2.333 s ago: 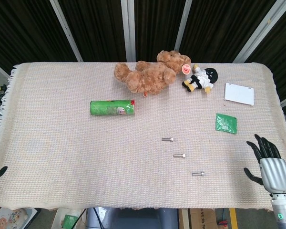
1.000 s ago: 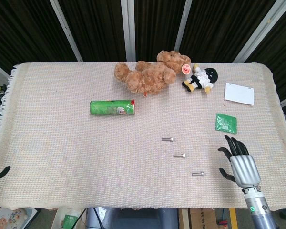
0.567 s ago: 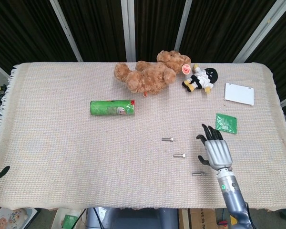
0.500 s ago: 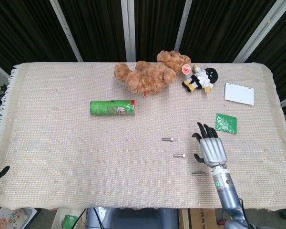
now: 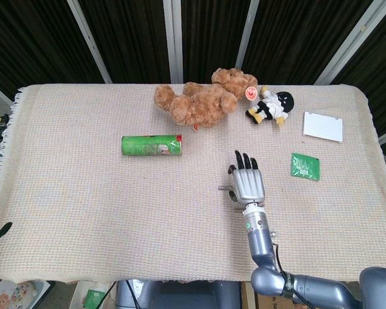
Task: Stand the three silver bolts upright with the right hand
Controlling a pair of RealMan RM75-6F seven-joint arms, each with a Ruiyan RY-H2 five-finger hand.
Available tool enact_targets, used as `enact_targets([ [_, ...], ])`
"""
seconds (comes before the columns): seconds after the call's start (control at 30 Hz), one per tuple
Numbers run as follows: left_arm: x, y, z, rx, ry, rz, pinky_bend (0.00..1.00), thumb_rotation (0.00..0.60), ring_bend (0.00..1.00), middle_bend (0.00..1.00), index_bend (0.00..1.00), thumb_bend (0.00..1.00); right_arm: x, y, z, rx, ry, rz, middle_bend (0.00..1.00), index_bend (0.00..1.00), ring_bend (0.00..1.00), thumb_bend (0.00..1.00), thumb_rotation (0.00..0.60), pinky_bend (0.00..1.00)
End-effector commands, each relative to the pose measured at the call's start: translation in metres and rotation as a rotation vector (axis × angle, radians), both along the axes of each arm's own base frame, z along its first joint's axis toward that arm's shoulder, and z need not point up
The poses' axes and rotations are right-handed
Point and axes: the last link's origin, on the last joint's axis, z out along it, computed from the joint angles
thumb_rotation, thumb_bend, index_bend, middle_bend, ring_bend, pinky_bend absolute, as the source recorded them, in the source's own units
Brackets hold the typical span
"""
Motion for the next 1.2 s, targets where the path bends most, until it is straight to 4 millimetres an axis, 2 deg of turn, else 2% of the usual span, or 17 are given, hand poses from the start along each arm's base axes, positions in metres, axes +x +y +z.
enact_targets([
  [0.03,0.0,0.0,0.0,0.001,-0.002,0.001,0.12,0.6,0.0,0.07,0.06,0.24,0.004,-0.003,-0.004,-0.002,0.002,-0.015,0.01,0.42,0.01,0.24,0.6,0.11],
  [0.53,-0.001,0.001,0.002,0.01,-0.01,0.009,0.12,0.6,0.0,0.07,0.06,0.24,0.008,-0.006,-0.035,0.031,-0.039,-0.05,0.01,0.48,0.02,0.24,0.6,0.11],
  [1.2,-0.002,0.003,0.003,0.02,-0.017,0.019,0.13,0.6,0.0,0.07,0.07,0.24,-0.002,-0.014,-0.047,0.038,-0.036,-0.071,0.01,0.52,0.02,0.24,0.6,0.11],
])
